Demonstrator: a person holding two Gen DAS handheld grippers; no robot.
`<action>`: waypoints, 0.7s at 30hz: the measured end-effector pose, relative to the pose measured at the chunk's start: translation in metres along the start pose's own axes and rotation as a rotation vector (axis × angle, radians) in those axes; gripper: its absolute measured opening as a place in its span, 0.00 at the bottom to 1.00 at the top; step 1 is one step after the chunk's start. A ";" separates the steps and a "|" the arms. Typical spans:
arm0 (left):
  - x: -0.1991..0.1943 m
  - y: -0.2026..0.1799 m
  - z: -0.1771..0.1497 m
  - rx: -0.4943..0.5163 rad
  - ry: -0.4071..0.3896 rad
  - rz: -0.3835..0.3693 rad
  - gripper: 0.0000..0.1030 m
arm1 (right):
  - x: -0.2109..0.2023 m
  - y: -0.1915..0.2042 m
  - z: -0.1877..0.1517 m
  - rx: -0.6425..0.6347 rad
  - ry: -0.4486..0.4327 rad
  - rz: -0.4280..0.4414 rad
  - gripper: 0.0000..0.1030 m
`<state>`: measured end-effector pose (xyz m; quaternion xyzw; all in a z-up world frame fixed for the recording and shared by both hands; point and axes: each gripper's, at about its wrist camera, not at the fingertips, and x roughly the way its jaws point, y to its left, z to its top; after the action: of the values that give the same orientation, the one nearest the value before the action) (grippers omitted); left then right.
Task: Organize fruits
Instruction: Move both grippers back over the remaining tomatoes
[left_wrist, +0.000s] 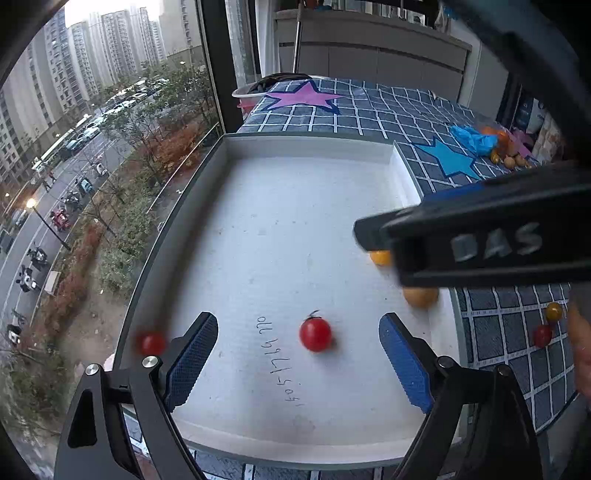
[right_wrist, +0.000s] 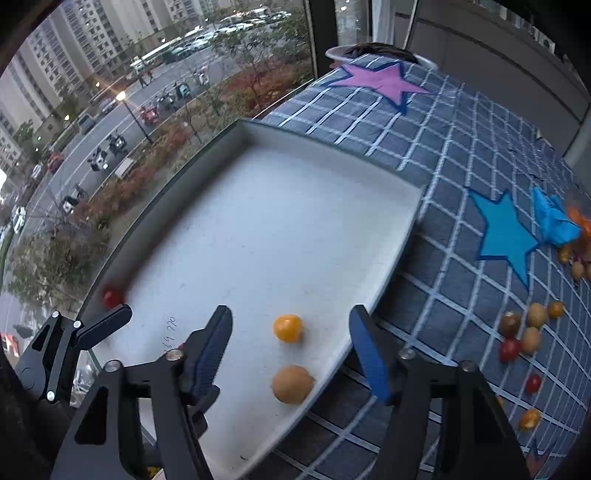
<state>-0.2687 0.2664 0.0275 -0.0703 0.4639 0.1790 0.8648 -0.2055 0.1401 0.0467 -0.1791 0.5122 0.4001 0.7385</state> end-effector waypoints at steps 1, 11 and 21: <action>-0.001 0.000 0.000 -0.001 0.002 0.001 0.87 | -0.005 -0.003 -0.001 0.009 -0.006 -0.003 0.74; -0.018 -0.019 0.004 0.011 0.004 -0.027 0.87 | -0.039 -0.037 -0.037 0.069 -0.011 -0.001 1.00; -0.039 -0.070 0.010 0.106 -0.028 -0.054 0.87 | -0.069 -0.110 -0.105 0.236 -0.024 -0.043 1.00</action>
<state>-0.2543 0.1946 0.0626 -0.0345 0.4584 0.1318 0.8782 -0.1954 -0.0263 0.0500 -0.0971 0.5428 0.3234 0.7690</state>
